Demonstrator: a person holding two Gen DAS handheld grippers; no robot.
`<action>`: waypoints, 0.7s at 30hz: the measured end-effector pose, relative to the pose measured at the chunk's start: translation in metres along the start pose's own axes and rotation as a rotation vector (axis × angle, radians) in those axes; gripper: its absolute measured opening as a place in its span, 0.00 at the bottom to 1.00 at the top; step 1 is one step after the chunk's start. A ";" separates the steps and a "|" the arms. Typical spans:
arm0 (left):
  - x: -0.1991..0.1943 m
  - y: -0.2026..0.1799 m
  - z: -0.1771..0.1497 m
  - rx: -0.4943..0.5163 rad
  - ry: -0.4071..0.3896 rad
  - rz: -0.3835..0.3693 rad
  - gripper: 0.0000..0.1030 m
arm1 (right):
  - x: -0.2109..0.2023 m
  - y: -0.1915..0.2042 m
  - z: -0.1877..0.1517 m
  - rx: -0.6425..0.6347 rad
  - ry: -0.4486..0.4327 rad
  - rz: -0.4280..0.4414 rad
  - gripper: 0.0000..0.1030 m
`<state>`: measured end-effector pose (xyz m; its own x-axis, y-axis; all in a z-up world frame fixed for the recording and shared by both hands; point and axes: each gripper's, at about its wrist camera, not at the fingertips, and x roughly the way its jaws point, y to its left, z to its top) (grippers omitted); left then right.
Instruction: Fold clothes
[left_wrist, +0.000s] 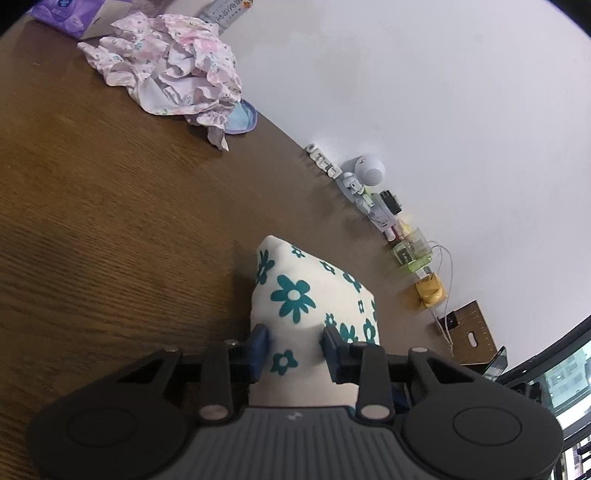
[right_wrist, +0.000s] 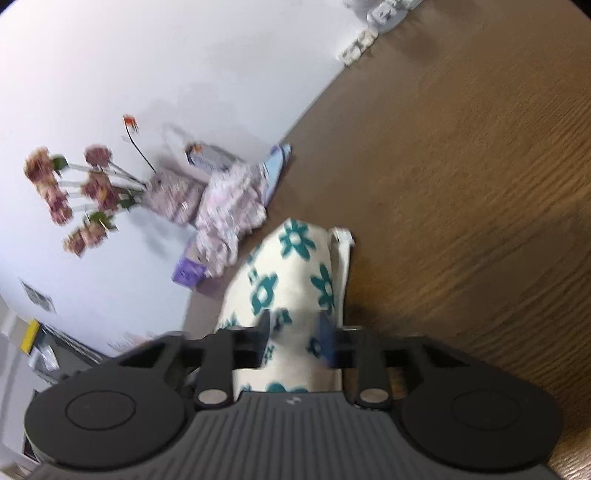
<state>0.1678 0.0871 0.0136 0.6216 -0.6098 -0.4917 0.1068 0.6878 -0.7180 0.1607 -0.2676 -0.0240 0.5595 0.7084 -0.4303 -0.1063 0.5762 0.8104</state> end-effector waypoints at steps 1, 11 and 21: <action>0.001 0.000 0.003 0.000 0.001 0.003 0.31 | 0.000 0.000 0.000 -0.002 -0.001 -0.002 0.13; 0.019 0.002 0.026 0.024 0.001 0.008 0.20 | 0.021 0.008 0.031 -0.059 -0.016 -0.046 0.15; 0.044 0.008 0.045 -0.005 -0.005 -0.003 0.19 | 0.034 0.008 0.052 -0.050 -0.022 -0.051 0.30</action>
<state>0.2310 0.0834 0.0079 0.6252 -0.6101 -0.4867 0.1053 0.6839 -0.7219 0.2211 -0.2605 -0.0118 0.5831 0.6689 -0.4611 -0.1182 0.6313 0.7665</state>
